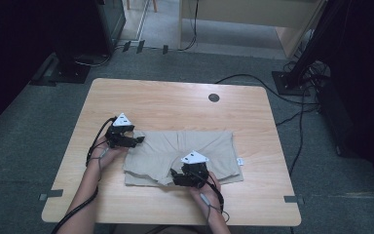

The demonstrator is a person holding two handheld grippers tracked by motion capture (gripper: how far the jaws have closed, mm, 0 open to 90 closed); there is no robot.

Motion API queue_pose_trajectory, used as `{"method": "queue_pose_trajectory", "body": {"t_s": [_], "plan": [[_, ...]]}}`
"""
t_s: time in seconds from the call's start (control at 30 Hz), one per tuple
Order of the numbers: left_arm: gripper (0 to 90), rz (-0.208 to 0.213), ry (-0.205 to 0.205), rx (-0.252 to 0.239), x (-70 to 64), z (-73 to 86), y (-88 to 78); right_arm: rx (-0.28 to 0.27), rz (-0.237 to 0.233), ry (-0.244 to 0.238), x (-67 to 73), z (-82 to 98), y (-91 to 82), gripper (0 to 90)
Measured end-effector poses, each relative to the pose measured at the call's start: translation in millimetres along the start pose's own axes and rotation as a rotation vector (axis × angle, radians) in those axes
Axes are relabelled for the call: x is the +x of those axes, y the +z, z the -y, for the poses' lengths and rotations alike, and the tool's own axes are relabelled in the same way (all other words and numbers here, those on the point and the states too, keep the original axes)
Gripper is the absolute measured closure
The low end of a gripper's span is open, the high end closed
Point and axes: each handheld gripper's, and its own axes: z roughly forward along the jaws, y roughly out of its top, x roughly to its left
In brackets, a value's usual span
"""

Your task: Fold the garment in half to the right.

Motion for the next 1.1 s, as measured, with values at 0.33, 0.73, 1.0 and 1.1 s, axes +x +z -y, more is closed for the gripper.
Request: {"method": "queue_pose_trajectory", "body": {"t_s": [0.33, 0.73, 1.0, 1.1], "plan": [[29.0, 0.001, 0.002, 0.001, 0.0, 0.0, -0.2, -0.018, -0.023, -0.014, 16.5, -10.8, 10.9, 23.6], [28.9, 0.001, 0.004, 0.002, -0.1, 0.1, -0.2, -0.003, -0.033, -0.015, 24.6, -1.6, 23.3, 23.6], [28.9, 0.018, 0.01, 0.003, 1.2, 1.4, -2.1, 0.001, -0.008, -0.021, 28.7, 1.4, 22.5, 24.4], [28.5, 0.026, 0.027, 0.005, 1.4, 2.5, -3.2, 0.002, -0.008, -0.019, 28.4, 1.6, 22.3, 24.4]]}}
